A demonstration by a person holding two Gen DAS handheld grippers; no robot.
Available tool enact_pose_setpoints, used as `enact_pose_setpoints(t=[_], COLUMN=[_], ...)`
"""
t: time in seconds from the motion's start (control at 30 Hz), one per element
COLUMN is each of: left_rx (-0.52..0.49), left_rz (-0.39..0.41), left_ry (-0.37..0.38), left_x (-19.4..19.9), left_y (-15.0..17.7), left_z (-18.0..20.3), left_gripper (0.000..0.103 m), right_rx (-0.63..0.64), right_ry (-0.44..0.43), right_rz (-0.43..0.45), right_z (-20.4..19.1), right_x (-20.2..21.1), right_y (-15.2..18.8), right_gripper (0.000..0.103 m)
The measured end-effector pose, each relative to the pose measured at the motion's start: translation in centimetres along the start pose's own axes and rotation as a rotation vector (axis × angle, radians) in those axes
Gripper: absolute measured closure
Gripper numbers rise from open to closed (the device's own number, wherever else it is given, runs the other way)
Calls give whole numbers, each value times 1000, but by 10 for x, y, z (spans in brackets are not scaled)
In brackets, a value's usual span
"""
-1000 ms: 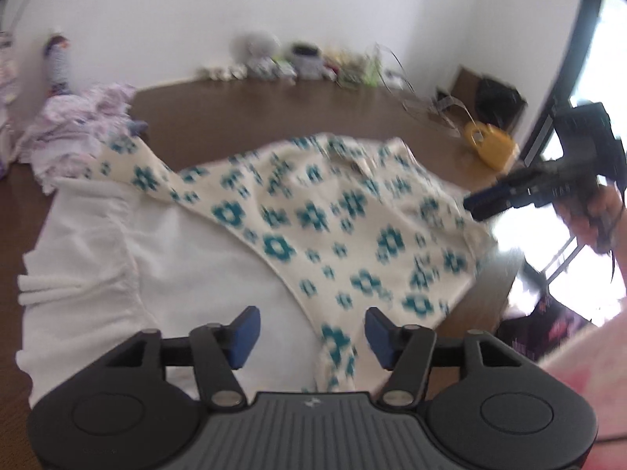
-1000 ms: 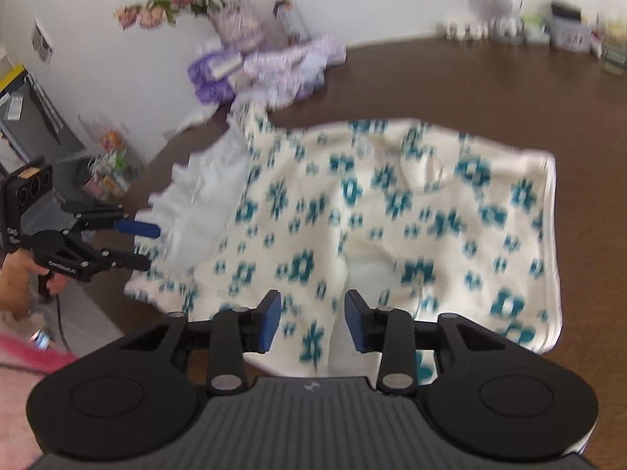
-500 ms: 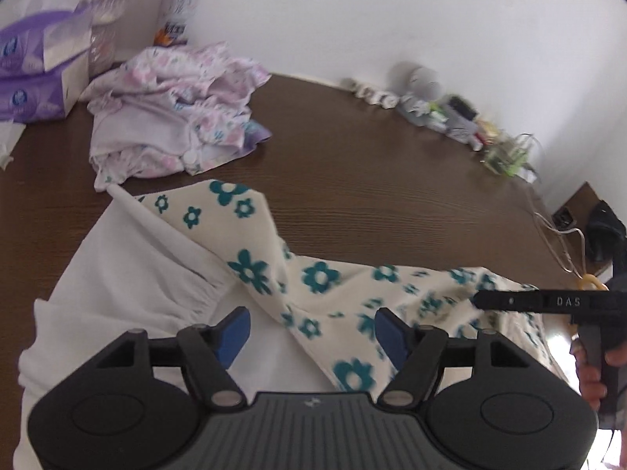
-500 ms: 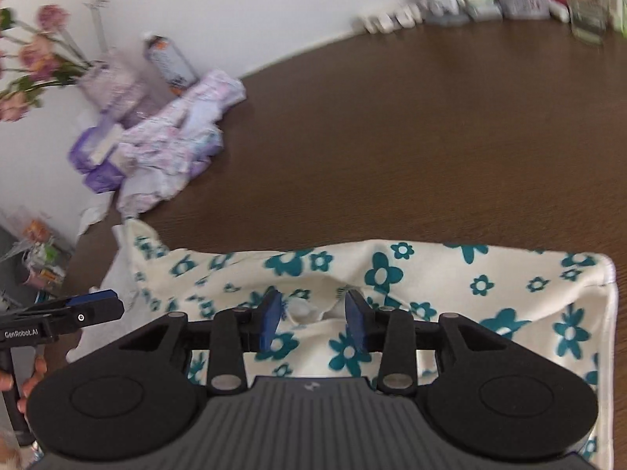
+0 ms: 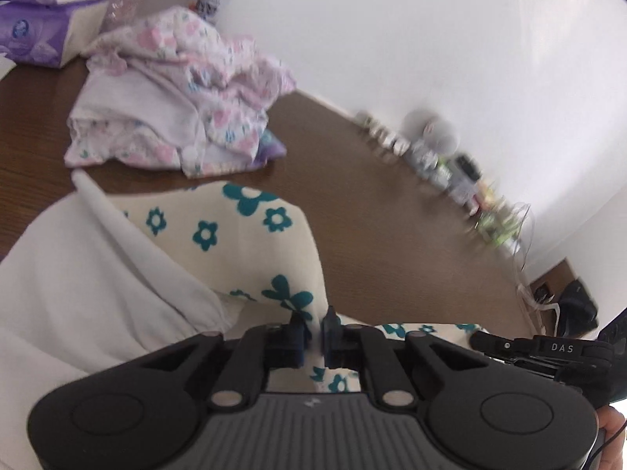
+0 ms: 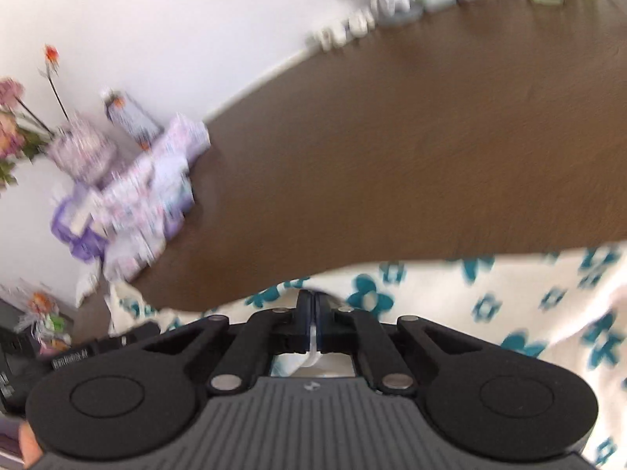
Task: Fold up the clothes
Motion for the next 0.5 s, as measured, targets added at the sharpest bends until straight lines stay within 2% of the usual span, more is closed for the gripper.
enact_pose_setpoints(t=[0.03, 0.07, 0.17, 0.27, 0.3, 0.37, 0.4, 0.43, 0.5], left_rx=[31, 40, 67, 81, 90, 122, 145, 166, 162], left_rz=[37, 40, 49, 23, 23, 19, 15, 11, 19], left_ry=[13, 8, -9, -27, -24, -7, 7, 21, 7], left_x=[5, 3, -1, -11, -12, -14, -15, -16, -21], left_y=[-4, -3, -2, 8, 9, 9, 8, 7, 5], left_z=[-1, -2, -4, -8, -9, -12, -14, -16, -16], left_gripper=[96, 96, 95, 92, 92, 80, 74, 73, 73], right_rx=[-1, -3, 47, 75, 80, 67, 46, 38, 22], right_ry=[-11, -22, 21, 53, 61, 56, 42, 37, 29], right_rz=[25, 49, 25, -13, -27, -44, -47, -42, -32], right_z=[-1, -2, -5, -3, -1, 3, 6, 8, 11], right_x=[5, 10, -4, -19, -24, -27, -24, -24, -22], right_y=[-7, -15, -16, -10, -6, -1, 1, 2, 4], right_gripper=[101, 101, 101, 100, 98, 89, 71, 61, 61])
Point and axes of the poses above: each gripper's, at about its wrist camera, not at the fingertips, and x roughly against the way its jaws point, z to its right, y to its underside, the point moved 6 cm from there along -x, roughly the way its jaws point, and after that the axes turned 13 degrees about z, right-handed, at the moved point
